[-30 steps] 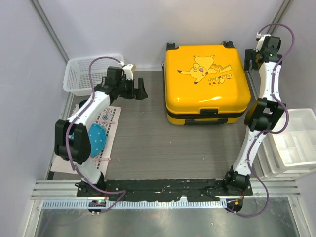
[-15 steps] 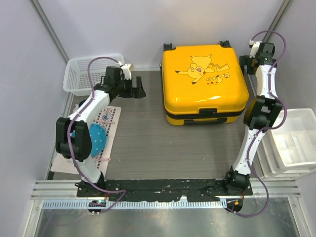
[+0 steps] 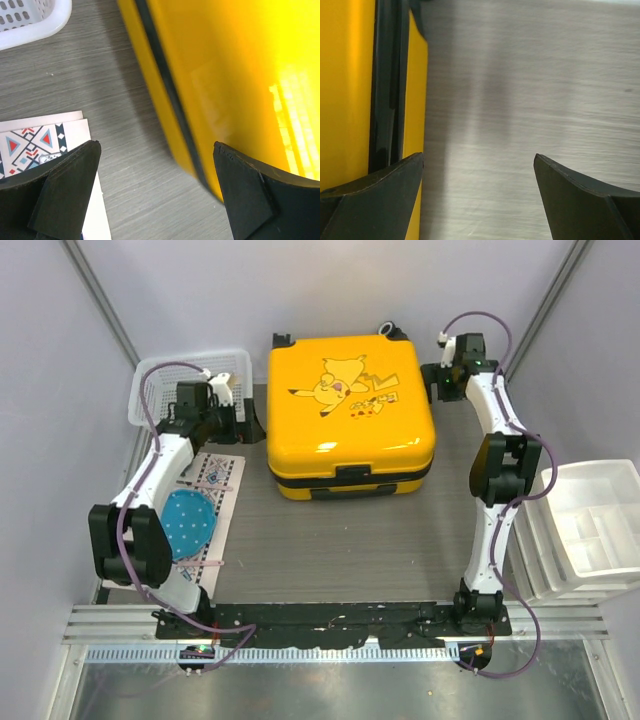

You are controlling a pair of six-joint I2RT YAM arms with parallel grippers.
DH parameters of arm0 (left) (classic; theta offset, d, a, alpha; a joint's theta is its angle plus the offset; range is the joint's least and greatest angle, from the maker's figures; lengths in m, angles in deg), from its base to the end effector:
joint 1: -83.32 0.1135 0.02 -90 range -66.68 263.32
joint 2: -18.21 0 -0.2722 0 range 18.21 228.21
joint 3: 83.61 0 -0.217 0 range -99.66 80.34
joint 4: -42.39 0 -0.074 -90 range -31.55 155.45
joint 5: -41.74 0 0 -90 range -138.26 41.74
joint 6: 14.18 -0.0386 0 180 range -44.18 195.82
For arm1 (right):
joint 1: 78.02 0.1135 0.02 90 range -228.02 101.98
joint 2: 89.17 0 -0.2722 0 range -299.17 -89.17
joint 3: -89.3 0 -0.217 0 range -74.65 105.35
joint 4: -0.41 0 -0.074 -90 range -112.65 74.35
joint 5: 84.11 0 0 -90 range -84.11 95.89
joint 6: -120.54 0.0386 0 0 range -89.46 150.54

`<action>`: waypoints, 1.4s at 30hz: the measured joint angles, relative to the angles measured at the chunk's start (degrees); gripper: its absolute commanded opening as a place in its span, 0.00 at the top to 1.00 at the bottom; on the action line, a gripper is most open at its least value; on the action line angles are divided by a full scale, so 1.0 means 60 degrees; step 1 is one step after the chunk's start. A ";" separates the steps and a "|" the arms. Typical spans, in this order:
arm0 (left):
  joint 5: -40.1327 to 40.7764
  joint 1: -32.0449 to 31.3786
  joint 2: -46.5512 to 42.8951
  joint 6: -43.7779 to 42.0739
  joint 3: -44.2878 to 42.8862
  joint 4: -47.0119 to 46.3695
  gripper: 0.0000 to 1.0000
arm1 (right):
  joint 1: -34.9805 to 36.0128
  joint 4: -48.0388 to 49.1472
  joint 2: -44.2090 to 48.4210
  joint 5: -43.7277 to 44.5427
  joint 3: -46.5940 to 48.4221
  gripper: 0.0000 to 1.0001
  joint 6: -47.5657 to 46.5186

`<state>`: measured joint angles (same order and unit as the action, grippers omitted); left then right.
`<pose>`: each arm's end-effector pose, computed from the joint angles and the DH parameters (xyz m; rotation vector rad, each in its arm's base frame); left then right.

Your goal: Open, take out, and arrange the luggage

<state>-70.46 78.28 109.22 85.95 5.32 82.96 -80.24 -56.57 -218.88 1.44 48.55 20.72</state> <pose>0.3227 -0.0431 0.3146 0.1043 2.2782 -0.5799 0.4837 -0.0158 0.2760 -0.1949 2.3876 -0.0053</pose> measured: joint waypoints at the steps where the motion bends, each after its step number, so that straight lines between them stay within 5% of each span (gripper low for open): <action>1: -0.0033 0.0022 -0.0117 -0.0036 0.0058 0.0033 0.00 | 0.0168 -0.0095 0.0102 -0.0131 -0.0200 0.01 0.0058; 12: -0.1067 0.1126 -0.0951 -0.0943 0.0142 0.0831 0.00 | 0.0007 -0.1982 0.1122 -0.2532 -0.0339 0.01 -0.0984; 18: -0.1719 0.1279 -0.1614 -0.1359 0.0510 0.0925 0.00 | -0.1239 -0.2007 0.4619 -0.4448 -0.3796 0.03 -0.3978; 24: -0.2561 0.1279 -0.1716 -0.1676 0.0514 0.0958 0.02 | -0.1031 -0.2342 0.6863 -0.5716 -0.6328 0.10 -0.7563; 42: -0.3348 0.1282 -0.2251 -0.2444 0.0619 0.1005 0.04 | -0.1443 -0.2699 0.5533 -0.8306 -0.7657 0.39 -1.2451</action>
<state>-90.54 85.98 95.71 71.29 9.03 88.99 -88.89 -72.77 -185.68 -48.39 2.61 -53.99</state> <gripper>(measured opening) 0.961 0.657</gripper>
